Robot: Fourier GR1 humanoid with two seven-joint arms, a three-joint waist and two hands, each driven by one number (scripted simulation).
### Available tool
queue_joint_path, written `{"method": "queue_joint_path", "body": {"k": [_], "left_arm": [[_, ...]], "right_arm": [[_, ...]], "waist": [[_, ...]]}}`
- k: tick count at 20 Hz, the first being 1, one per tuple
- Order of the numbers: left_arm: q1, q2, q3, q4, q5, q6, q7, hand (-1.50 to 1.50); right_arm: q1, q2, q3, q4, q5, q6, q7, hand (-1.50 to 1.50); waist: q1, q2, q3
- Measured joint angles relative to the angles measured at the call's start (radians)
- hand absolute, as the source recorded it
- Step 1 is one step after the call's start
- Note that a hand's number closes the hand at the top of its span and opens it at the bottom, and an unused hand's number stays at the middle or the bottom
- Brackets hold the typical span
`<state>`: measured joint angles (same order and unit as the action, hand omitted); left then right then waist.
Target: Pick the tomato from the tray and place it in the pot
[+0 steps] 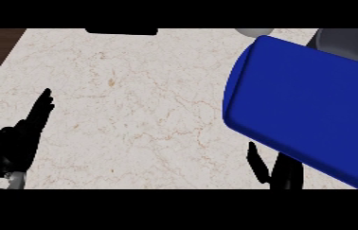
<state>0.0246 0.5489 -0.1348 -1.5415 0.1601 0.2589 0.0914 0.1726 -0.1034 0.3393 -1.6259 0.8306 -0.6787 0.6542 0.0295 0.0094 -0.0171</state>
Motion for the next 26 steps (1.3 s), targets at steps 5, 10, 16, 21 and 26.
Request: {"method": "queue_joint_path", "body": {"k": [5, 10, 16, 21, 26], "left_arm": [[-0.016, -0.008, -0.011, 0.007, -0.005, -0.004, 0.007, 0.00], [-0.026, -0.019, -0.013, 0.024, -0.010, -0.005, 0.006, 0.00], [-0.029, -0.031, -0.015, 0.029, -0.017, -0.003, 0.010, 0.00], [-0.040, -0.036, -0.012, 0.037, -0.025, -0.001, 0.017, 0.00], [-0.052, -0.045, -0.010, 0.043, -0.029, -0.002, 0.024, 0.00]], "right_arm": [[-0.108, 0.044, 0.034, -0.003, 0.062, 0.275, 0.263, -1.50], [-0.301, 0.083, 0.026, 0.010, 0.017, 0.514, 0.463, -1.50], [-0.530, 0.092, 0.004, 0.102, -0.105, 0.628, 0.567, -1.50], [-0.661, 0.093, -0.027, 0.228, -0.170, 0.676, 0.586, -1.50], [-0.764, 0.093, -0.042, 0.370, -0.226, 0.700, 0.590, -1.50]], "waist": [[0.013, 0.000, 0.002], [0.017, -0.001, 0.008], [0.015, -0.004, 0.013], [0.007, -0.006, 0.014], [0.005, -0.007, 0.015]]}}
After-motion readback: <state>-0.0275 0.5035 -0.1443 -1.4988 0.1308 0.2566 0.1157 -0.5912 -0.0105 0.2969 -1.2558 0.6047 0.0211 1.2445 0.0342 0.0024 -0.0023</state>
